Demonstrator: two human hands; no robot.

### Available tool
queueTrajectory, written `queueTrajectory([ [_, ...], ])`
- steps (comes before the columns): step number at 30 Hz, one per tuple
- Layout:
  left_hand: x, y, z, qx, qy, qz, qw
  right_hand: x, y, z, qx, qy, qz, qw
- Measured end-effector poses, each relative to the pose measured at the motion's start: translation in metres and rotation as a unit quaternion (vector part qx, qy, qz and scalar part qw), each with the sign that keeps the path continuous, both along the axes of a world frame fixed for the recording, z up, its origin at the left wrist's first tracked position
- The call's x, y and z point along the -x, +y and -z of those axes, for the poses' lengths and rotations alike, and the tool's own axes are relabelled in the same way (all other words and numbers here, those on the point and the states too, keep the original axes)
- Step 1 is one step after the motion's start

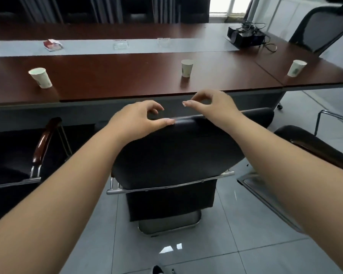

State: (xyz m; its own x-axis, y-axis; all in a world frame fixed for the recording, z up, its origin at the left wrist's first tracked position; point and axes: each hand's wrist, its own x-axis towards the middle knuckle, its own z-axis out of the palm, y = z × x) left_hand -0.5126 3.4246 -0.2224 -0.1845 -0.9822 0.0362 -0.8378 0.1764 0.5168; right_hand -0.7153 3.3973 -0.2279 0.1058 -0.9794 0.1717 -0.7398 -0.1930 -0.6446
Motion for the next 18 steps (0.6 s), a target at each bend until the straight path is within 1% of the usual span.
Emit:
queueTrajectory([
  [2,0.004,-0.002,0.0,-0.015,-0.09,0.005,0.996,0.02,-0.008,0.0,0.03,0.111,0.009,0.993],
  [4,0.007,0.0,0.002,0.005,-0.164,0.004,0.986,0.044,-0.008,0.002,0.034,0.17,0.004,0.985],
  [6,0.005,0.003,0.005,0.045,-0.202,0.001,0.978,0.062,-0.004,0.007,0.031,0.214,-0.005,0.976],
  [8,0.008,0.003,0.009,0.082,-0.206,-0.018,0.975,0.074,-0.006,0.014,0.065,0.261,-0.024,0.963],
  [11,0.008,-0.004,0.015,0.124,-0.183,-0.048,0.974,0.076,-0.016,0.021,0.144,0.283,-0.062,0.946],
  [12,0.007,-0.007,0.017,0.152,-0.184,-0.051,0.97,0.077,-0.02,0.023,0.164,0.284,-0.071,0.942],
  [15,0.008,-0.018,0.027,0.285,-0.203,-0.049,0.935,0.08,-0.037,0.023,0.198,0.281,-0.09,0.935],
  [18,0.017,-0.028,0.031,0.342,-0.213,-0.047,0.914,0.085,-0.057,0.018,0.207,0.271,-0.089,0.936],
])
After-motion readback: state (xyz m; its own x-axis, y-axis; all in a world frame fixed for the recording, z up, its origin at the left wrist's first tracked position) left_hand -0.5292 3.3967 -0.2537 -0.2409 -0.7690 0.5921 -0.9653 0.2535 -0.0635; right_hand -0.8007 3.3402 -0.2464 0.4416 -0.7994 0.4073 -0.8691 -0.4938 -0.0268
